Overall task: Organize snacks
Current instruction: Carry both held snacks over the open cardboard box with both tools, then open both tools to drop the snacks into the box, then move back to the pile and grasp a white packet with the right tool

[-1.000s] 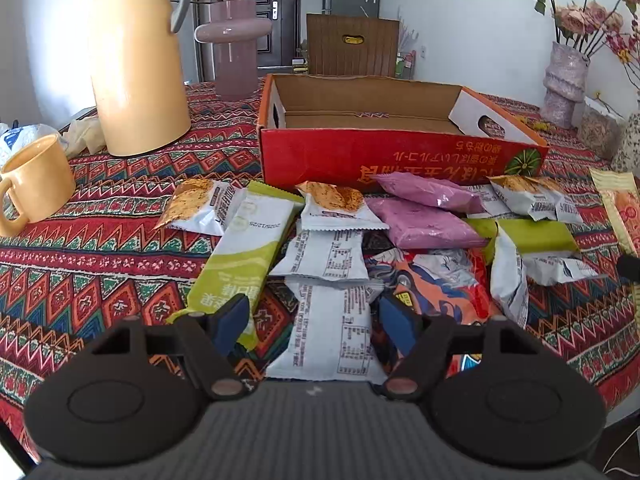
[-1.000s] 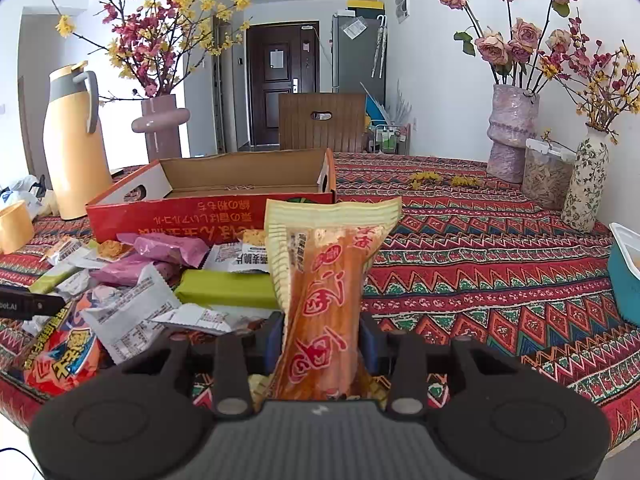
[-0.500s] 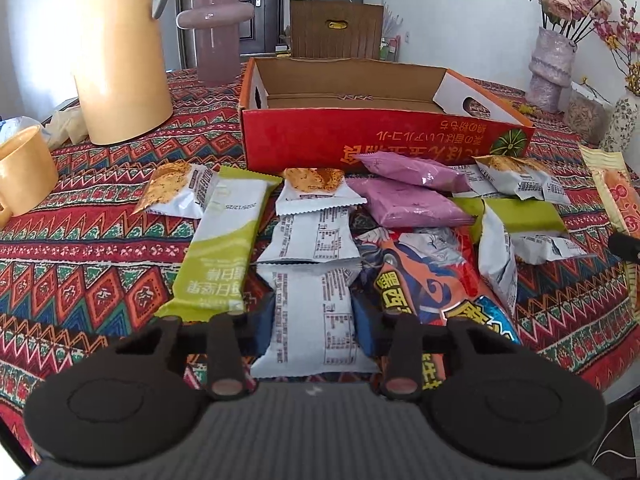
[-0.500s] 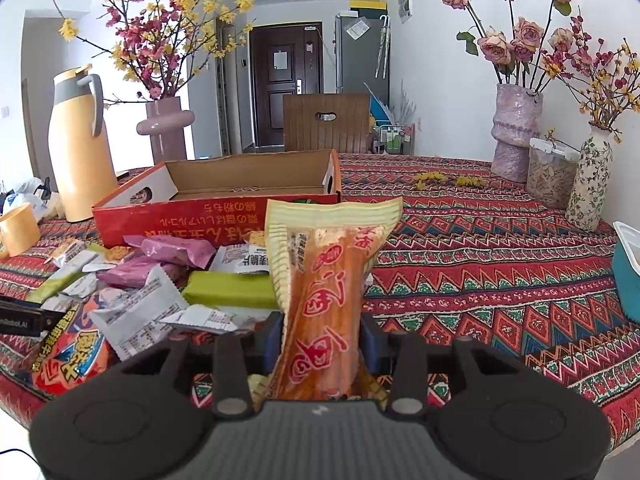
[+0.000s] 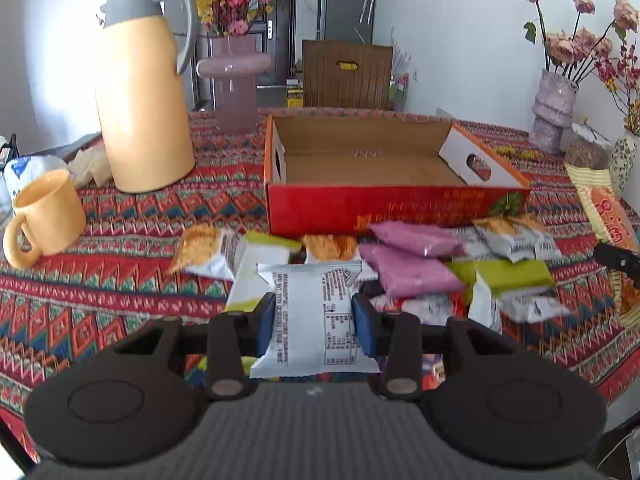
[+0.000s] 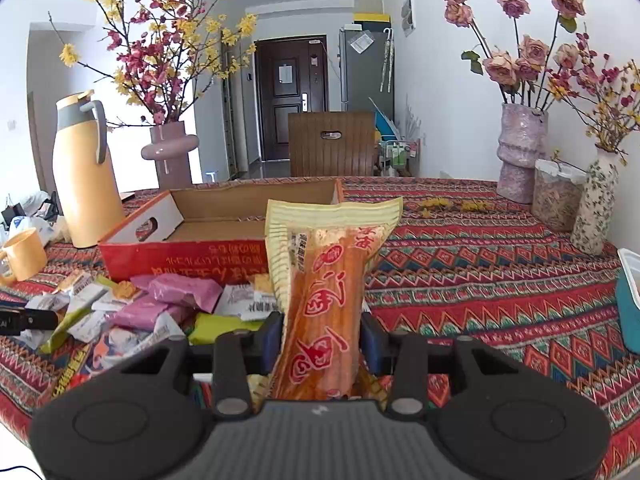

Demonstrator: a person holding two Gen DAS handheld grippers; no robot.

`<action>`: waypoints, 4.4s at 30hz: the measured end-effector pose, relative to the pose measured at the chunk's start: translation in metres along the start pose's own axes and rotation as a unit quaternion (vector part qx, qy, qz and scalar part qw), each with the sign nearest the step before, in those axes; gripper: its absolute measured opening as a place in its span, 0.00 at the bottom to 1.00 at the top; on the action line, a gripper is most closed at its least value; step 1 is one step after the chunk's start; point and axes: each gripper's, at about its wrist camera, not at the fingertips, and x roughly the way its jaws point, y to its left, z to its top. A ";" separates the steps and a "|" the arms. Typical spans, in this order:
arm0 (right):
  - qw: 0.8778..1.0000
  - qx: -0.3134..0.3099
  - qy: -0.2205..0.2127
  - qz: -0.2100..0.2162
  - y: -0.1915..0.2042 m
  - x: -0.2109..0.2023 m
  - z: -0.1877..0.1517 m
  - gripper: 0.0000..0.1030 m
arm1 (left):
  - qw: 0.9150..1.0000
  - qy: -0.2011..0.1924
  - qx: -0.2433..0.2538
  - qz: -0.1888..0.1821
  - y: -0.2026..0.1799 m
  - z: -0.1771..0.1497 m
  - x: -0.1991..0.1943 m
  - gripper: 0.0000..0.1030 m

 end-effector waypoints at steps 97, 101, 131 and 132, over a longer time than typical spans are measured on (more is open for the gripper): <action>0.995 -0.013 0.075 0.057 0.026 0.166 0.108 1.00 | 0.998 -0.057 -0.028 0.008 -0.014 0.113 0.095 1.00; 0.997 -0.005 0.047 0.054 0.020 0.137 0.103 1.00 | 0.996 -0.079 -0.031 0.011 -0.012 0.104 0.073 1.00; 0.997 0.024 0.047 0.055 0.041 0.016 -0.024 0.95 | 0.995 -0.091 -0.037 0.016 -0.004 -0.020 -0.005 1.00; 0.997 0.024 0.051 0.052 0.041 0.019 -0.024 0.92 | 0.995 -0.089 -0.038 0.014 -0.004 -0.021 -0.005 1.00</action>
